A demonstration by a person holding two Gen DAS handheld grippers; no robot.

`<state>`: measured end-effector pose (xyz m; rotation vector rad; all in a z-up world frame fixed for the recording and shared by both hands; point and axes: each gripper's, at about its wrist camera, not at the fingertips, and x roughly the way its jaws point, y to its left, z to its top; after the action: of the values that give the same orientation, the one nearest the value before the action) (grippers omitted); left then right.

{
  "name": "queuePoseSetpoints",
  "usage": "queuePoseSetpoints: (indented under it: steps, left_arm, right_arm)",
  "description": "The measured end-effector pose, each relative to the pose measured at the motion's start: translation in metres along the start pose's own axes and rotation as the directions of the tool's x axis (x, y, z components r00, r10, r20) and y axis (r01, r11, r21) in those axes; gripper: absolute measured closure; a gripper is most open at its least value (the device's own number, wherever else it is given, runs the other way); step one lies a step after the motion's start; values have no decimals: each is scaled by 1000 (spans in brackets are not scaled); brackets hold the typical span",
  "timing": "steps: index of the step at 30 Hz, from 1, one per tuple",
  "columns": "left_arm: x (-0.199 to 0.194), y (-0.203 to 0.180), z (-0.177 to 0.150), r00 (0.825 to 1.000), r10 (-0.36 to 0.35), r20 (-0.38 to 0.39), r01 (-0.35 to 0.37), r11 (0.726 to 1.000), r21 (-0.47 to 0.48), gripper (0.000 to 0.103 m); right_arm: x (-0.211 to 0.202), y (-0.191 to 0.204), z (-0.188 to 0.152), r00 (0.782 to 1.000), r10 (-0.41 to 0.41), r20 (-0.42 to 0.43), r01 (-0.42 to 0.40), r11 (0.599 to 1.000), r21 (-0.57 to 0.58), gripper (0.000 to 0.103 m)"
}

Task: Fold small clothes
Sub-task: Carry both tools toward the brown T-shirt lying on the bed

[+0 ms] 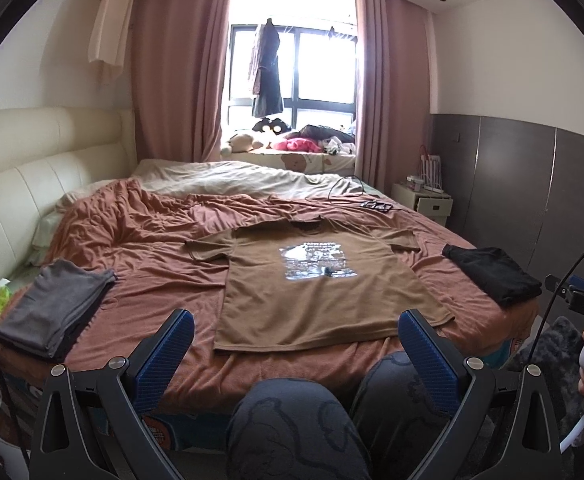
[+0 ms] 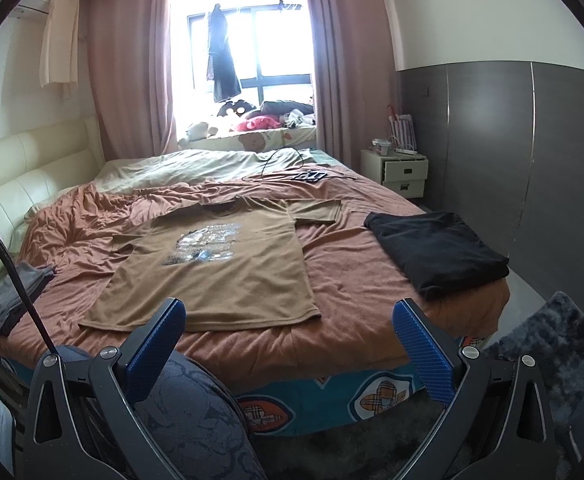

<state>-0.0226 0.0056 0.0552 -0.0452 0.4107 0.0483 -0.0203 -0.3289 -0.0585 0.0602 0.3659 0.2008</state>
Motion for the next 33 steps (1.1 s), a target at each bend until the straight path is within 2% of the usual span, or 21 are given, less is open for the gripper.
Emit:
queuePoseSetpoints:
  steps: [5, 13, 21, 26, 30, 33]
  left_arm:
    - [14, 15, 9, 1000, 6, -5, -6, 1000, -28, 0]
    - [42, 39, 19, 1000, 15, -20, -17, 997, -77, 0]
    - [77, 62, 32, 995, 80, -50, -85, 992, -96, 0]
    - [98, 84, 38, 992, 97, -84, -110, 981, -159, 0]
    - [116, 96, 44, 983, 145, -110, -160, 976, -149, 0]
    - [130, 106, 48, 980, 153, -129, -172, 972, -159, 0]
  right_arm:
    - [23, -5, 4, 999, 30, -12, -29, 999, 27, 0]
    - [51, -5, 21, 999, 31, -28, -30, 999, 42, 0]
    - [86, 12, 47, 999, 36, -36, -35, 999, 22, 0]
    - [112, 24, 63, 998, 54, -36, -54, 999, 5, 0]
    - [132, 30, 69, 998, 58, -22, -58, 998, -28, 0]
    - [147, 36, 70, 998, 64, -16, -65, 997, -35, 0]
